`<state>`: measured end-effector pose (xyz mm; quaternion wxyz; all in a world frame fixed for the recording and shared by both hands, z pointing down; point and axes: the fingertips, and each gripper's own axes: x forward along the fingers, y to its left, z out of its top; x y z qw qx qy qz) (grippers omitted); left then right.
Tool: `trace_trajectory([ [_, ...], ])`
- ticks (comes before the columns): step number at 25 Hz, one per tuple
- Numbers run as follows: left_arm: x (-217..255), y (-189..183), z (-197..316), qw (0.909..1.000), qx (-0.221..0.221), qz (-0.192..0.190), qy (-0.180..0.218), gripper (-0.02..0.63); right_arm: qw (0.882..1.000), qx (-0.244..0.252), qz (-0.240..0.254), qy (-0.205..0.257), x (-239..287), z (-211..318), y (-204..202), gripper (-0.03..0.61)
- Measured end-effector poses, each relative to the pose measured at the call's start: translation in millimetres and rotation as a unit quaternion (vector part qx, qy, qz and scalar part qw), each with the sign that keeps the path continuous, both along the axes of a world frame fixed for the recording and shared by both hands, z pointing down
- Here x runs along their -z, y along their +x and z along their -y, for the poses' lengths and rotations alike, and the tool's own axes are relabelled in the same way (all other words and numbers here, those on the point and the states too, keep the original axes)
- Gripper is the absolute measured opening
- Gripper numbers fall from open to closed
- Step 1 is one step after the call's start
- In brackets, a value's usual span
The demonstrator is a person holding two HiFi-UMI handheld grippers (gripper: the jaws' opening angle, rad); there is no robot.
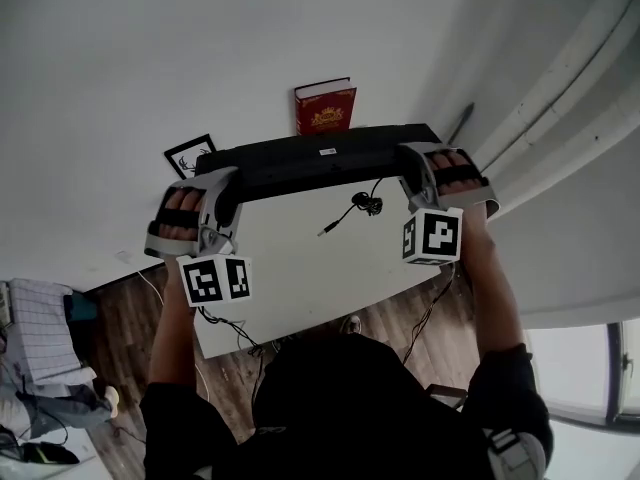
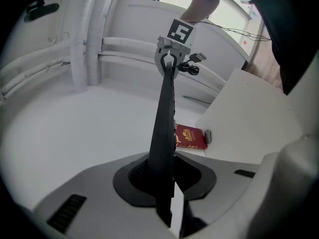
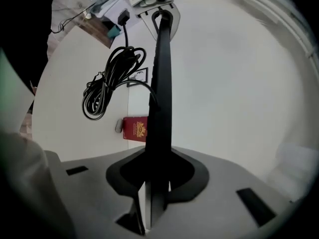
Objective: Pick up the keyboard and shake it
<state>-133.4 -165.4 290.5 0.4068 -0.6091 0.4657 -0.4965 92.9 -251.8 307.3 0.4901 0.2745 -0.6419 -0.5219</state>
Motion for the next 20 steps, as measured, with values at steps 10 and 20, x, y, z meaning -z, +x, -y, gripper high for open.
trace_trajectory([
  [10, 5, -10, 41, 0.9974, 0.064, 0.033, -0.002, 0.074, 0.996, -0.053, -0.047, 0.054, 59, -50, 6, 0.092],
  [20, 31, 44, 111, 0.9986, 0.035, 0.035, 0.019, 0.074, 0.979, -0.184, -0.061, 0.057, 98, -91, 31, 0.094],
])
